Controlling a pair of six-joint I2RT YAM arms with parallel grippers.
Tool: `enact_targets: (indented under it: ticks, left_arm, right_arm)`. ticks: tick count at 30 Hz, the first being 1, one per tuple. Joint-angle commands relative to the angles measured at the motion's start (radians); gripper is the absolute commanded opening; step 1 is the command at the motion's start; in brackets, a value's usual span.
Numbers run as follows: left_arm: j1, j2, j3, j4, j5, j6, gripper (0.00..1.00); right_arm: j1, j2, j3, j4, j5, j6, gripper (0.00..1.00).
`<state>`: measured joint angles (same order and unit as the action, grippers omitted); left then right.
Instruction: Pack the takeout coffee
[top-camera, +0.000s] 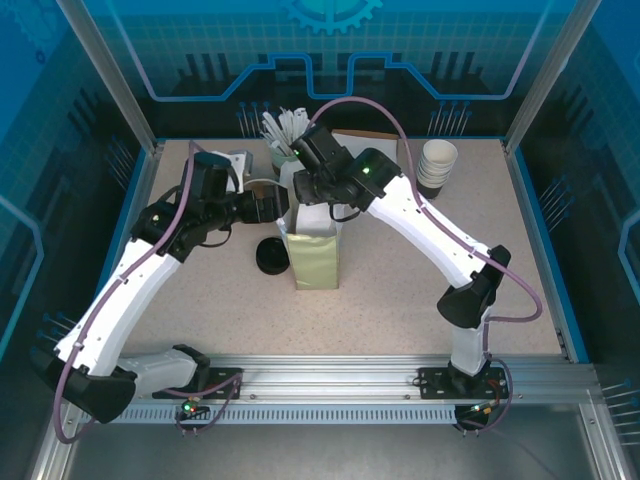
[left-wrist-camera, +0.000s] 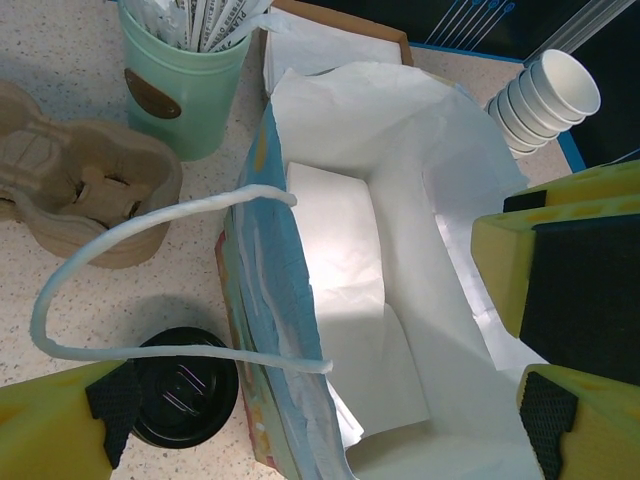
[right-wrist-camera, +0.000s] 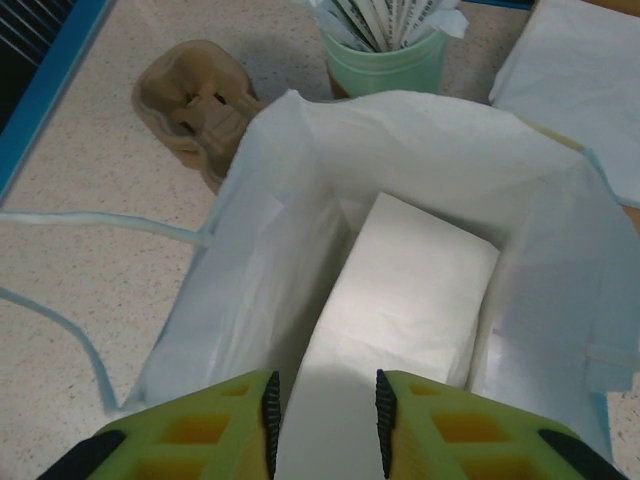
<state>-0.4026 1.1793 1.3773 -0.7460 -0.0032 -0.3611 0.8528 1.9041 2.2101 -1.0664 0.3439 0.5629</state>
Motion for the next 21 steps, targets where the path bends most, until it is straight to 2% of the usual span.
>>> enact_targets:
  ticks: [1, 7, 11, 17, 21]
  left_arm:
    - [0.009, -0.031, -0.005, 0.033, -0.015, 0.001, 0.99]
    - [0.011, -0.058, 0.019, 0.065, -0.07, 0.027, 0.99]
    - [0.036, -0.09, -0.006, 0.129, -0.144, 0.065, 0.99]
    - [0.154, -0.174, -0.137, 0.292, -0.235, 0.084, 0.99]
    - [0.215, -0.242, -0.308, 0.462, -0.32, 0.123, 0.99]
  right_arm:
    - [0.014, -0.029, 0.04, 0.032, -0.053, -0.073, 0.33]
    - [0.001, -0.109, 0.025, 0.074, -0.011, -0.147, 0.43]
    - [-0.035, -0.19, -0.051, 0.109, 0.029, -0.193, 0.44]
    - [-0.132, -0.381, -0.327, 0.225, 0.123, -0.222, 0.52]
    - [-0.234, -0.547, -0.578, 0.329, 0.162, -0.212, 0.59]
